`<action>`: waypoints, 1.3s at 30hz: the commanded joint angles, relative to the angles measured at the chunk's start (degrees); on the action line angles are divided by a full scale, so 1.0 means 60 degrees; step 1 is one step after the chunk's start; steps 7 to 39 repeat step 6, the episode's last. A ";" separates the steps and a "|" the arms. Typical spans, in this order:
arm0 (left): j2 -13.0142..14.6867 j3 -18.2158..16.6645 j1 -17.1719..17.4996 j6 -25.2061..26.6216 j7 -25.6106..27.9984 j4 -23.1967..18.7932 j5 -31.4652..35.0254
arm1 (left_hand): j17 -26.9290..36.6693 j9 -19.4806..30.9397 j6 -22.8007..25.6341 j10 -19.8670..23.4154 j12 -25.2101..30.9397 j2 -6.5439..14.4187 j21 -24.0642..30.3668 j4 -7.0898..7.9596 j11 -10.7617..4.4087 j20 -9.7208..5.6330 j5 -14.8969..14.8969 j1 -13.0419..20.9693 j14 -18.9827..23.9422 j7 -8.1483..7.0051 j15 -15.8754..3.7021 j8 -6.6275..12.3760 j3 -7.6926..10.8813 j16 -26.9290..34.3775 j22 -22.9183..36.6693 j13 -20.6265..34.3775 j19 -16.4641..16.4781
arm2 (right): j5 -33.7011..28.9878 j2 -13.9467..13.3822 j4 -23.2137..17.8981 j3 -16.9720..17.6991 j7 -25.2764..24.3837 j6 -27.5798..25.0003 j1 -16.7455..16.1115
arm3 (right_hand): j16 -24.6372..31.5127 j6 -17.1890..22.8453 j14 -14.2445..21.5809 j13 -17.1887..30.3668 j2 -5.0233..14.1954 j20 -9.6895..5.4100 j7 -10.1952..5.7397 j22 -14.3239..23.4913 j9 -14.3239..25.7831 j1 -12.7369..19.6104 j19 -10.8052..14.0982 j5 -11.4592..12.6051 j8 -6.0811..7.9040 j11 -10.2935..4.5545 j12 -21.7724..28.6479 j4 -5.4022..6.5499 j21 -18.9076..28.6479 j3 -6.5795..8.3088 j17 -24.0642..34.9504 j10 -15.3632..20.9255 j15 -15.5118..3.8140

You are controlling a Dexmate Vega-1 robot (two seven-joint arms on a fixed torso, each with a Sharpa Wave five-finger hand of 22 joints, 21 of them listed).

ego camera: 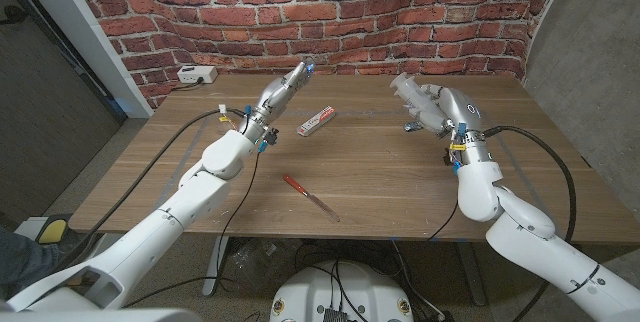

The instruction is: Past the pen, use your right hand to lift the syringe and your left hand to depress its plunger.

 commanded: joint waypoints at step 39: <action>-0.0021 -0.0125 0.0139 0.0004 0.0106 -0.0017 -0.0169 | 0.0002 0.0010 0.0063 0.0100 0.0041 -0.0003 0.0020 0.0016 0.0006 -0.0003 0.0078 0.0064 0.0074 -0.0028 0.0006 0.0066 -0.0060 0.0064 0.0018 0.0034 0.0034 | 0.0233 0.0011 0.0366 -0.0049 0.0057 0.0363 0.0406 | -0.0005 0.1549 0.0051 0.0038 0.1623 -0.0887 -0.1490 -0.0016 0.0012 0.1566 -0.0051 0.0056 0.0057 -0.0635 0.0059 0.0656 0.0089 0.0713 0.0014 0.0654 -0.0366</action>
